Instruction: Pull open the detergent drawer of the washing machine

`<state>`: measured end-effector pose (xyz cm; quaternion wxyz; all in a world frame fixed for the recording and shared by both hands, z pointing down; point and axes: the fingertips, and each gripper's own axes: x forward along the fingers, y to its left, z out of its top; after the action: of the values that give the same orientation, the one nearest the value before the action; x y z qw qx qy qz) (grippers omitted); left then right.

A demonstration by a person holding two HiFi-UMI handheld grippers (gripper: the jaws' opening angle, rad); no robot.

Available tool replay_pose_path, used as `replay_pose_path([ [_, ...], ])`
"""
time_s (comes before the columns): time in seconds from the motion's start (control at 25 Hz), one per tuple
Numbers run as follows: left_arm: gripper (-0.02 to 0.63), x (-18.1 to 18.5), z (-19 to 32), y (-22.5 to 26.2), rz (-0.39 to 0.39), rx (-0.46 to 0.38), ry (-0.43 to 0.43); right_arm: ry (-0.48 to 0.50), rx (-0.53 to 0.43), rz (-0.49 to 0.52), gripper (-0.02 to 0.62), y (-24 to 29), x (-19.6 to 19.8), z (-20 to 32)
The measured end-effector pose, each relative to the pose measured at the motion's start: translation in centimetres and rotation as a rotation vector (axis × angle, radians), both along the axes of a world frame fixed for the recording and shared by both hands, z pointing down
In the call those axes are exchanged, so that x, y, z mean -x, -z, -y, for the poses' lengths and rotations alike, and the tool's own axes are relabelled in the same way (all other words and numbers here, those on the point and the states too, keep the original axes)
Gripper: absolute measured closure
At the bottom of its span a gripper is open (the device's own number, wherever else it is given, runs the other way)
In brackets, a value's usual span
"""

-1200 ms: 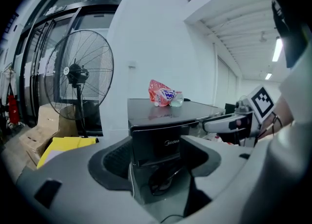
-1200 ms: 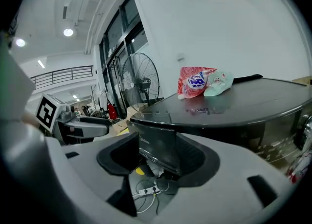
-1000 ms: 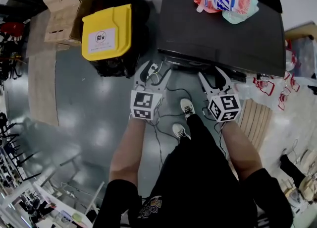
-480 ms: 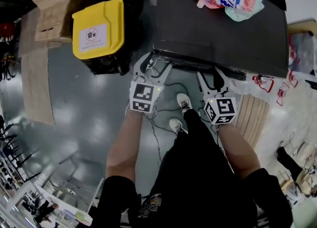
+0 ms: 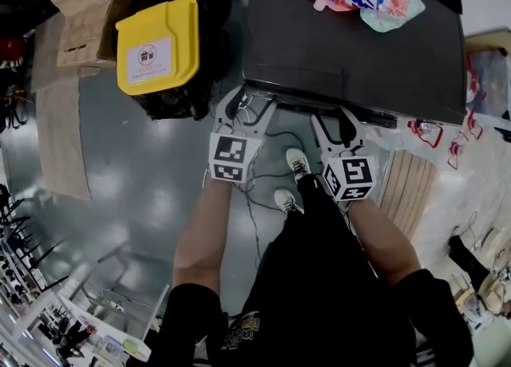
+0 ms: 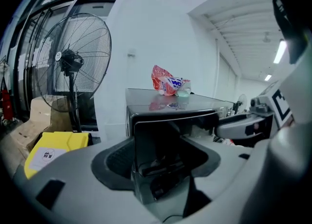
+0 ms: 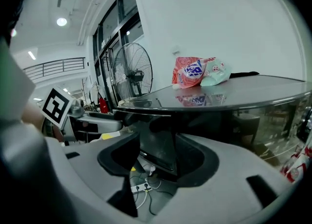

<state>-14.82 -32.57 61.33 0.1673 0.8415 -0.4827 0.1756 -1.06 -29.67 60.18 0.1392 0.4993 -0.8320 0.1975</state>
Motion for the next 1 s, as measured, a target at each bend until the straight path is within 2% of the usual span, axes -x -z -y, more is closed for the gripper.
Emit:
replay_pose_path([
  [0.16,0.334,0.0,-0.1,0.2,-0.006,0.008,0.013,-0.007,0.004,-0.022,0.449,-0.2,-0.5,0.3],
  [0.52,0.335,0.2,-0.7,0.5,-0.006,0.016,0.026,-0.028,0.017,-0.016,0.456,-0.2,-0.4,-0.4],
  [1.0,0.337,0.4,-4.7,0.7,-0.008,0.034,0.025,-0.043,0.052,-0.011,0.454,-0.3,-0.3,-4.3],
])
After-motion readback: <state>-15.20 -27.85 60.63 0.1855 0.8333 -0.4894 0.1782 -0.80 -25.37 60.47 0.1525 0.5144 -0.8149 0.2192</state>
